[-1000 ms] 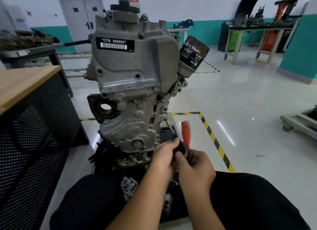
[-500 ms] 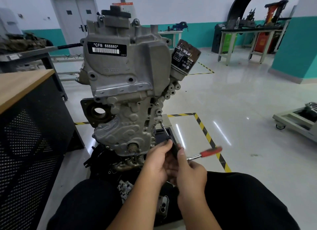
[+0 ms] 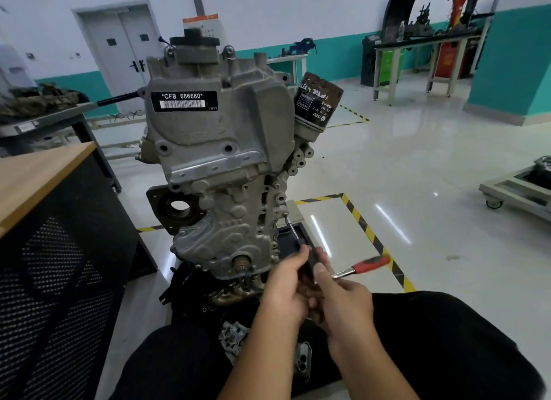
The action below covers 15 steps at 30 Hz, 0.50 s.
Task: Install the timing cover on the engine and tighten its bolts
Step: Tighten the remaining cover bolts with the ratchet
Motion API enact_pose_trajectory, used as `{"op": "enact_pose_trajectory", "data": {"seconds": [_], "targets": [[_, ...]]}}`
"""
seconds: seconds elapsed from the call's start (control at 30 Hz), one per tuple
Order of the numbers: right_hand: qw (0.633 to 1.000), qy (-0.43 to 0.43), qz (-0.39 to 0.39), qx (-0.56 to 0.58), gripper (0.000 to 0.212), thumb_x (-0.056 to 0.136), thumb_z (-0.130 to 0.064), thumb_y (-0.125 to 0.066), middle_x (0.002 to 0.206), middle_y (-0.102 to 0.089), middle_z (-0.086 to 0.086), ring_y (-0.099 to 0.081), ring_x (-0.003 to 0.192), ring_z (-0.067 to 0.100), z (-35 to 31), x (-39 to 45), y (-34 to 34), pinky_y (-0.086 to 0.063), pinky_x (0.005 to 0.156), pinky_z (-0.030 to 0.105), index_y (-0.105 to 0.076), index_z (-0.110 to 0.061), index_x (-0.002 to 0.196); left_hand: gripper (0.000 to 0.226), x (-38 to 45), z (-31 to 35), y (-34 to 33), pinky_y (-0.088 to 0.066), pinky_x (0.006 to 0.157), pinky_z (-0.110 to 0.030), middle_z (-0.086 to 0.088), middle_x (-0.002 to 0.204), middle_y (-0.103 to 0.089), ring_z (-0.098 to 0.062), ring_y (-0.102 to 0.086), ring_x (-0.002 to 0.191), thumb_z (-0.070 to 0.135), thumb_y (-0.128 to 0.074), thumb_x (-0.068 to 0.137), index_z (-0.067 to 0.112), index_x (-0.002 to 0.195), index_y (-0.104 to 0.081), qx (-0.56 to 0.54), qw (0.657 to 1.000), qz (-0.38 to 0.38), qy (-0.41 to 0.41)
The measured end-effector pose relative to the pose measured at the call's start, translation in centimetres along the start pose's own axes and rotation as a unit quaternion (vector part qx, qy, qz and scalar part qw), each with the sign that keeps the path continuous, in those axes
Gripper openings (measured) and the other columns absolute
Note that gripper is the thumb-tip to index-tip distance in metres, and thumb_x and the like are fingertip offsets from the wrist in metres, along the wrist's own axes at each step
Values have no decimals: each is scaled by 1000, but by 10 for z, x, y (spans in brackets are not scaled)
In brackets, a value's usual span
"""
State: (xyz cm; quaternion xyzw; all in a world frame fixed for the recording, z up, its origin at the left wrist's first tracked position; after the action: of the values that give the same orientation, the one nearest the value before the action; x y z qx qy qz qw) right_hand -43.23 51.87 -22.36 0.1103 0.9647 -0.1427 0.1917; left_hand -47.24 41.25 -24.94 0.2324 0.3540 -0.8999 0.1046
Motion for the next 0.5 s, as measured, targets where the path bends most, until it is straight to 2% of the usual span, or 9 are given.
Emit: {"op": "enact_pose_trajectory", "data": {"seconds": [0.07, 0.13, 0.17, 0.2, 0.27, 0.3, 0.33, 0.4, 0.5], "targets": [[984, 94, 39, -146, 29, 79, -26, -87, 58, -69, 2, -62, 51, 19, -12, 1, 6, -54, 55, 32, -68, -11, 64, 22, 1, 2, 2, -56, 64, -32, -12, 80, -69, -23, -67, 62, 18, -68, 93, 5, 77, -74, -7, 1000, 2, -20], [962, 160, 63, -214, 29, 73, -28, -90, 56, -67, -5, -63, 53, 8, -24, -5, 4, -50, 54, 26, -66, -19, 61, 15, 1, 7, 4, -57, 63, -32, -16, 81, -67, -23, -68, 65, 13, -69, 93, 1, 84, -71, 9, 999, 7, -46], [961, 161, 61, -215, 30, 75, -29, -89, 54, -66, -6, -61, 50, 5, -22, -5, 2, -47, 52, 25, -65, -19, 60, 13, 3, 6, 6, -58, 62, -32, -15, 82, -68, -23, -69, 67, 13, -73, 89, 1, 84, -72, 6, 999, 8, -46], [972, 139, 55, -181, 31, 80, -30, -86, 52, -66, -6, -58, 45, 6, -15, -2, 4, -45, 52, 25, -66, -17, 61, 12, 3, 5, 8, -58, 61, -32, -13, 84, -70, -21, -70, 69, 15, -77, 85, 3, 84, -74, -4, 999, 11, -40], [1000, 15, -6, 2, 29, 92, -29, -76, 56, -66, 2, -54, 42, 11, 8, 0, -4, -45, 51, 28, -71, -10, 71, 21, 2, 4, 9, -55, 54, -28, -10, 90, -74, -21, -71, 68, 25, -78, 85, 7, 96, -75, 8, 1000, 12, -25], [995, -52, -29, 77, 28, 96, -28, -71, 59, -65, 8, -52, 42, 13, 19, -3, -10, -46, 50, 29, -73, -6, 79, 22, 2, 4, 10, -53, 48, -26, -10, 95, -76, -21, -72, 67, 27, -73, 91, 8, 103, -75, 18, 999, 14, -22], [991, -82, -39, 101, 28, 98, -28, -69, 60, -64, 10, -52, 43, 14, 23, -3, -12, -47, 49, 29, -73, -4, 84, 19, 2, 5, 11, -50, 45, -24, -10, 96, -77, -21, -72, 66, 25, -67, 95, 9, 104, -74, 19, 999, 15, -26], [1000, -25, -13, -8, 22, 93, -25, -75, 62, -67, 5, -60, 50, 16, 13, 2, -2, -55, 56, 33, -73, -5, 83, 15, 3, 6, 9, -56, 53, -29, -12, 88, -76, -23, -72, 66, 16, -60, 99, 7, 93, -71, 0, 999, 13, -38], [966, 129, 63, -214, 20, 78, -29, -88, 66, -72, -2, -70, 62, 14, -14, 2, 11, -63, 66, 37, -72, -18, 72, 24, 5, 8, 5, -60, 67, -38, -16, 80, -72, -26, -70, 68, 10, -62, 98, 4, 79, -75, -7, 998, -1, -65]]}}
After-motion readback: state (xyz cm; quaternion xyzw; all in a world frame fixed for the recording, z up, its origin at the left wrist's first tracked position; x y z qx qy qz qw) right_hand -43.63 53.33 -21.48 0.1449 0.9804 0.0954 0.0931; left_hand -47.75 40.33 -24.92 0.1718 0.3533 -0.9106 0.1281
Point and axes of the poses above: each hand's wrist, its own x-axis towards the middle knuckle, its own y-axis out of the back of the hand, z = x × y, the point moved 10 cm from there along x, towards the middle knuckle
